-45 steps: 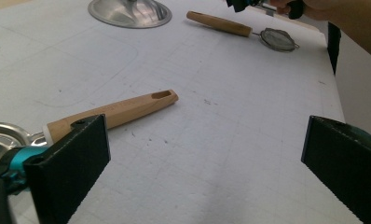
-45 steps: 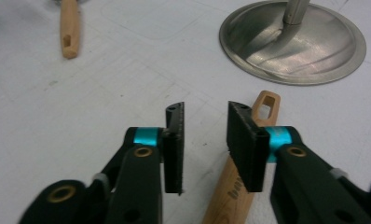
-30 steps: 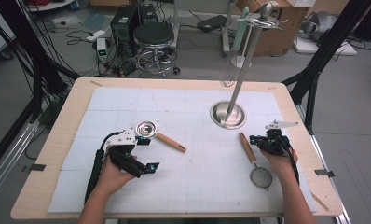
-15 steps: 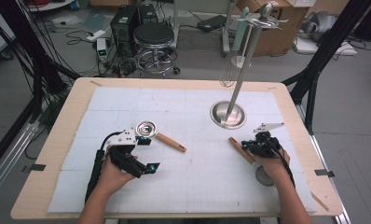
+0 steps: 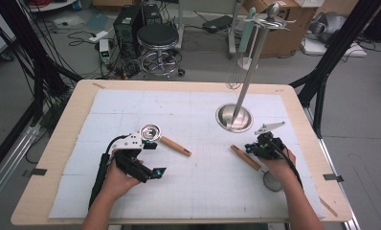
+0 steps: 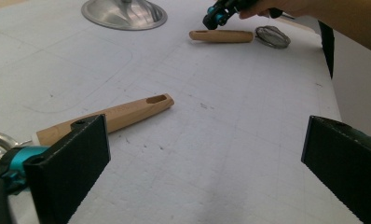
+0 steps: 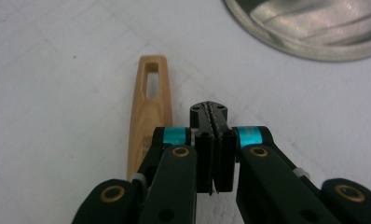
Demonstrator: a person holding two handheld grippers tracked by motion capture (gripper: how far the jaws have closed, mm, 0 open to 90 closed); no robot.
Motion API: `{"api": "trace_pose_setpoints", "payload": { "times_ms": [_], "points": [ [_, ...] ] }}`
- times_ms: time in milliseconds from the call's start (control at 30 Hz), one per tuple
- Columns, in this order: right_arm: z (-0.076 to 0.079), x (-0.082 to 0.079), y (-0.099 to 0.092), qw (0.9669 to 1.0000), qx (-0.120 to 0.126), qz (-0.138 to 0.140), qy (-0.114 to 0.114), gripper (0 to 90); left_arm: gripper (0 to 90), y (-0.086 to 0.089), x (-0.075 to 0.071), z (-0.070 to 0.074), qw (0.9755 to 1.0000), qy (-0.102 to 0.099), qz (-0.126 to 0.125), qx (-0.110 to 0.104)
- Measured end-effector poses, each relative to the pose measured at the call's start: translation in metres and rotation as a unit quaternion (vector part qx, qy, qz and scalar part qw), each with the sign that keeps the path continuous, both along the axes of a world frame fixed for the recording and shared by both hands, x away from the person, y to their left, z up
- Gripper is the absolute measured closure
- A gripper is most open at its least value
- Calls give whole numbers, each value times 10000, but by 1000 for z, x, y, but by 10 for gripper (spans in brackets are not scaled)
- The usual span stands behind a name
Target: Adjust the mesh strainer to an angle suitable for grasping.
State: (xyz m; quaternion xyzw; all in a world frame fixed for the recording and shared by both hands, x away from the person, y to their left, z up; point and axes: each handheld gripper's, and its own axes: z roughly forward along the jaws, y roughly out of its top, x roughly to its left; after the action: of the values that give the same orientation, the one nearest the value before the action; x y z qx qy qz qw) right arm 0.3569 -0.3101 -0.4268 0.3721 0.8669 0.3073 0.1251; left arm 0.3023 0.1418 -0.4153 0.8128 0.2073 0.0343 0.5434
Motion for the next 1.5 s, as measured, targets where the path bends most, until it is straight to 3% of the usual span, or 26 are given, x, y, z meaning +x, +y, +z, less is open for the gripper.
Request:
{"api": "trace_pose_setpoints", "payload": {
  "times_ms": [67,167,300,533,867,1033,1167,1233,1400,1500],
  "points": [
    [2,4,3,9999,-93,51,22,894,16,0,0,0,10000,-2,14,0],
    [-3,8,7,9994,-236,64,235,894,16,1,0,1,10000,-25,10,-13],
    [-2,4,12,9993,-156,209,255,894,16,1,1,0,10000,-18,-8,-16],
    [0,-5,26,9975,-335,534,306,894,16,2,-1,2,10000,-38,3,-47],
    [-1,-14,34,9958,-336,788,323,874,16,0,-1,2,10000,-53,-11,-7],
    [7,-17,27,9971,-38,732,215,784,16,1,-1,2,10000,-45,-20,-14],
    [16,-23,16,9976,263,644,-62,689,16,0,-1,2,10000,-46,-34,7],
    [19,-27,12,9967,383,684,-191,655,16,0,-1,2,10000,-50,-28,5],
    [22,-42,9,9941,423,899,-431,625,16,0,-2,2,10000,-52,-16,9],
    [21,-49,7,9926,673,918,-424,610,16,0,-2,2,10000,-56,-15,15]
  ]
}}
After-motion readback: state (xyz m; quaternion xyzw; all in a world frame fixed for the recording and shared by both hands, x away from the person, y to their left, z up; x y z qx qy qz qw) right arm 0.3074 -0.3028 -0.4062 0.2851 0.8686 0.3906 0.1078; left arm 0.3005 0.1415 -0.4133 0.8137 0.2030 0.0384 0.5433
